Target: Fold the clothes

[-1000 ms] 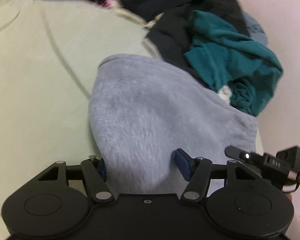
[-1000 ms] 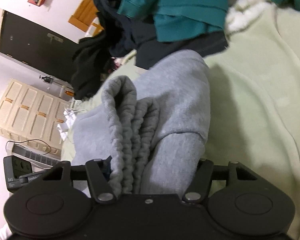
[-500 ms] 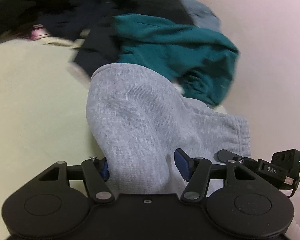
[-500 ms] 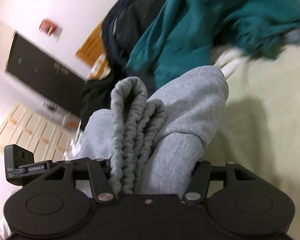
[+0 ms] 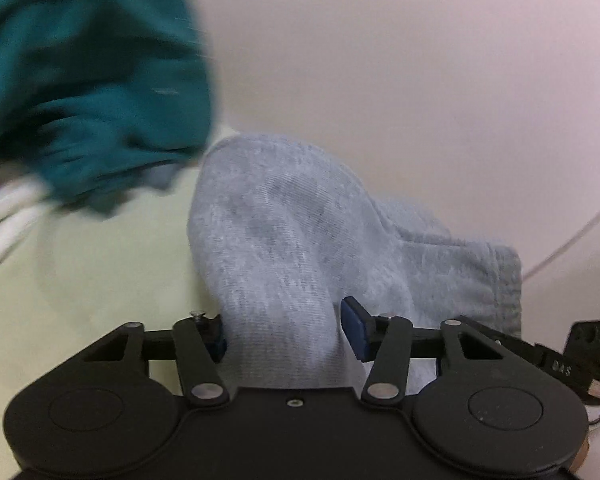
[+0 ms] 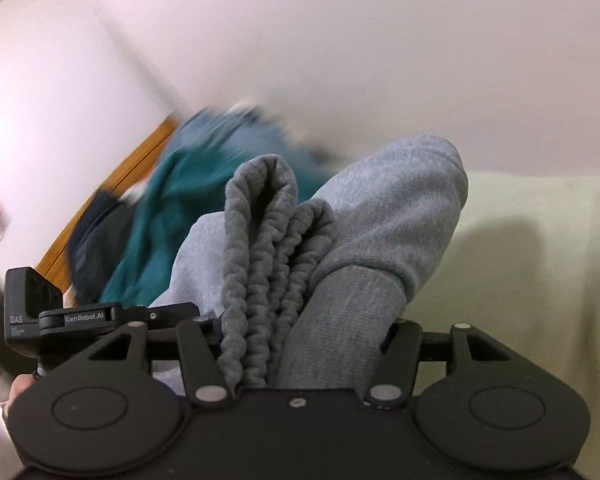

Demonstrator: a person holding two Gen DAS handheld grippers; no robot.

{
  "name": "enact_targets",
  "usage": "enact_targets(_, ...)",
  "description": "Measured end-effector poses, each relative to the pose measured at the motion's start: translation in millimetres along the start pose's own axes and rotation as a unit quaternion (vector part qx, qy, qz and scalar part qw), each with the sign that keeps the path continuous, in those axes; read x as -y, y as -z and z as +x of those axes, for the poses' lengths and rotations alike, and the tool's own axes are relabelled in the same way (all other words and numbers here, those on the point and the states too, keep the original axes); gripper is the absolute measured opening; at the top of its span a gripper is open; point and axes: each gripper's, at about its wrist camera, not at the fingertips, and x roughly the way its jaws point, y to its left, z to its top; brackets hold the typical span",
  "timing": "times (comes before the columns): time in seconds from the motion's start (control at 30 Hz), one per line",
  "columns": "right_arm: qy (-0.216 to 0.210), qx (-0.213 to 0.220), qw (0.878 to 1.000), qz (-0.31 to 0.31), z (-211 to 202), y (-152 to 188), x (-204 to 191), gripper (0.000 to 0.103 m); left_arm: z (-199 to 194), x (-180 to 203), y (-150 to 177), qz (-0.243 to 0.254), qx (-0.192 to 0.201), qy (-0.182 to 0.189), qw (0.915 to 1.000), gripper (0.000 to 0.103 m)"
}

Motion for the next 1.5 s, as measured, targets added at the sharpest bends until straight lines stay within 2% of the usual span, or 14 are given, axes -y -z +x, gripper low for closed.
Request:
enact_targets(0.1,0.039,0.045,0.997,0.048,2.3,16.0,39.6,0.057,53.5,14.9,-6.9,0.045,-0.014,0.009,0.9989,0.049)
enact_targets(0.2,0.066,0.046,0.993,0.084,10.5,27.9,62.8,0.057,102.6,21.4,-6.4,0.070,-0.055,-0.007,0.9960,0.047)
enact_targets(0.27,0.082,0.042,0.990,0.108,16.4,38.4,80.0,0.057,121.5,25.0,-2.2,0.089,-0.061,-0.020,0.9939,0.047)
enact_targets(0.33,0.084,0.047,0.986,0.132,17.2,46.9,93.0,0.057,125.8,23.5,-1.0,0.096,-0.058,-0.021,0.9934,0.048)
enact_targets(0.5,0.104,0.052,0.984,0.137,28.8,62.9,98.9,0.060,136.4,0.8,-3.1,0.083,-0.064,-0.020,0.9942,0.052)
enact_targets(0.73,0.138,0.035,0.987,0.081,32.9,66.3,85.8,0.066,143.8,-11.6,-8.8,0.061,-0.088,-0.041,0.9934,0.067)
enact_targets(0.8,0.150,0.027,0.986,0.072,37.2,68.2,86.0,0.070,144.6,-10.1,-9.7,0.061,-0.092,-0.050,0.9927,0.072)
enact_targets(0.87,0.168,0.021,0.984,0.062,41.2,70.5,88.3,0.087,146.9,-8.4,-11.2,0.063,-0.097,-0.065,0.9911,0.080)
enact_targets(0.93,0.180,0.021,0.982,0.056,40.7,67.2,90.9,0.096,146.8,-8.9,-11.9,0.062,-0.104,-0.070,0.9901,0.081)
enact_targets(1.0,0.191,0.014,0.980,0.044,45.9,65.0,92.0,0.097,144.1,-13.7,-14.8,0.055,-0.111,-0.073,0.9896,0.081)
enact_targets(1.27,0.214,-0.015,0.977,-0.006,37.5,49.7,83.8,0.101,105.5,-7.8,-27.2,0.048,-0.081,-0.166,0.9816,0.085)
enact_targets(1.4,0.230,-0.033,0.973,-0.017,40.8,37.9,70.7,0.102,69.3,3.3,-28.8,0.051,-0.056,-0.217,0.9733,0.088)
enact_targets(1.47,0.240,-0.042,0.970,-0.007,40.1,32.1,64.9,0.102,41.1,9.7,-24.0,0.040,-0.049,-0.227,0.9718,0.090)
enact_targets(1.5,0.246,-0.046,0.968,-0.004,38.6,29.2,59.6,0.102,28.4,11.8,-21.3,0.031,-0.045,-0.228,0.9721,0.094)
